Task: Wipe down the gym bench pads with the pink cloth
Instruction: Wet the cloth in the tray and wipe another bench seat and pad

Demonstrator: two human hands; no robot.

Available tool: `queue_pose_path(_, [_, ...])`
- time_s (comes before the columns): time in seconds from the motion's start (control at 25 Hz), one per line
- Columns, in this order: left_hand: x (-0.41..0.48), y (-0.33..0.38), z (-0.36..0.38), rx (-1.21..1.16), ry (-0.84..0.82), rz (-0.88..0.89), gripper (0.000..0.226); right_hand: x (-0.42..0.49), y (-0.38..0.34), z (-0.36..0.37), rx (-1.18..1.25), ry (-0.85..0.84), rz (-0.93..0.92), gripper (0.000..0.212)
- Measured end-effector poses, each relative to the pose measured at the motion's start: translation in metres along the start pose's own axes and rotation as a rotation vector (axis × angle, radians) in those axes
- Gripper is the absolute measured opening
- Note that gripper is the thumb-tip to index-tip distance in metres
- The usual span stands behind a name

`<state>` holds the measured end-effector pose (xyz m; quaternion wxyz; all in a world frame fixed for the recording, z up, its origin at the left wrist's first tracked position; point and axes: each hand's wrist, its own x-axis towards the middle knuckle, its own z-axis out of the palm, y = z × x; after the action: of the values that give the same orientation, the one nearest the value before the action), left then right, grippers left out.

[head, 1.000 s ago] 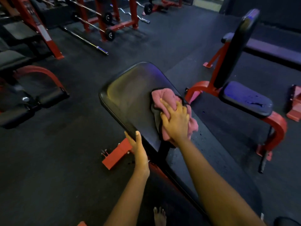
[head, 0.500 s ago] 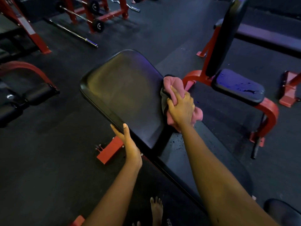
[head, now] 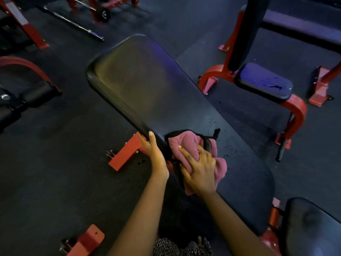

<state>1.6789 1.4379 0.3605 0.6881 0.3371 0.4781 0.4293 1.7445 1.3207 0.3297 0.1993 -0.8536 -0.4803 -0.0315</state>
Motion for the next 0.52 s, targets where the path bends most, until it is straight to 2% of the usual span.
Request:
queue_pose_path(0.08, [-0.016, -0.025, -0.001, 0.101, 0.007, -0.006, 0.079, 0.012, 0.013, -0.002, -0.005, -0.005, -0.047, 0.054])
queue_pose_path(0.2, [-0.033, -0.052, 0.017, 0.188, 0.146, 0.050, 0.094, 0.057, 0.057, -0.002, 0.056, 0.001, 0.007, 0.056])
queue_pose_path(0.36, [-0.041, -0.082, 0.047, 0.230, 0.352, 0.193, 0.073, 0.121, 0.120, 0.002, 0.048, 0.015, 0.143, 0.059])
queue_pose_path(0.52, [-0.031, -0.099, 0.055, 0.252, 0.515, 0.341, 0.073, 0.147, 0.150, 0.004, 0.092, 0.011, 0.151, 0.057])
